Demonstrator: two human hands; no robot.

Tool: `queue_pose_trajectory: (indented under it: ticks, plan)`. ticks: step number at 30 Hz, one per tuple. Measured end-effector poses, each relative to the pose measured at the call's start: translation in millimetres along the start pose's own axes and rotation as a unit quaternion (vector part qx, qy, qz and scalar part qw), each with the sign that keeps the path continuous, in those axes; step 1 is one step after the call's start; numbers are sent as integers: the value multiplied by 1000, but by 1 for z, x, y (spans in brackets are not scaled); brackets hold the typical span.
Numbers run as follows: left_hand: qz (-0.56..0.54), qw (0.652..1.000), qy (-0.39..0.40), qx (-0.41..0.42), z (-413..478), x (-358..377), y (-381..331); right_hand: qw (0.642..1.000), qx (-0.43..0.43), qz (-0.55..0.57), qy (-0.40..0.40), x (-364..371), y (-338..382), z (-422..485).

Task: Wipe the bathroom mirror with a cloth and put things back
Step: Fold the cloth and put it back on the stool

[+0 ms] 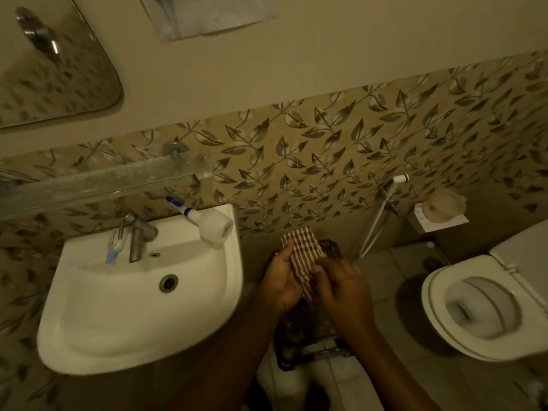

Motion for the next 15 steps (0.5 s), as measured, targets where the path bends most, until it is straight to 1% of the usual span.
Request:
queue_pose_trajectory:
  ticks: [1, 2, 4, 6, 7, 9, 10, 12, 15]
  plan:
    - [-9, 1000, -5, -1, 4, -1, -1, 998, 43, 36, -30, -1, -11, 3]
    - [-13, 1000, -12, -1, 10, -3, -1, 992, 90, 77, -35, 2, -23, 8]
    - [-6, 1000, -25, -3, 24, -8, -1, 975, 158, 158, 18, 17, -41, 15]
    - [13, 999, -37, -2, 40, -14, -2, 953, 185, 232, 67, 37, -51, 18]
    - [26, 999, -46, -4, 50, -18, -1, 945, 193, 252, 70, 47, -57, 17]
    - [56, 996, -66, -1, 69, -25, -1, 933, 217, 281, 51, 65, -67, 15]
    - [65, 995, -77, 6, 77, -30, 0, 922, 236, 304, 41, 76, -74, 13]
    - [66, 993, -95, 6, 94, -40, 3, 894, 269, 358, 37, 96, -88, 13]
    - [48, 993, -106, 1, 116, -58, 9, 839, 313, 441, 59, 124, -107, 17]
Point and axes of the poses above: each hand's wrist, its own z-axis towards the middle knuckle, its own x-axis out of the palm, y = z × x, the point moved 4 cm from there along z, towards the middle knuckle, and after that the axes turned 2 degrees about y, right-handed, at the moved point
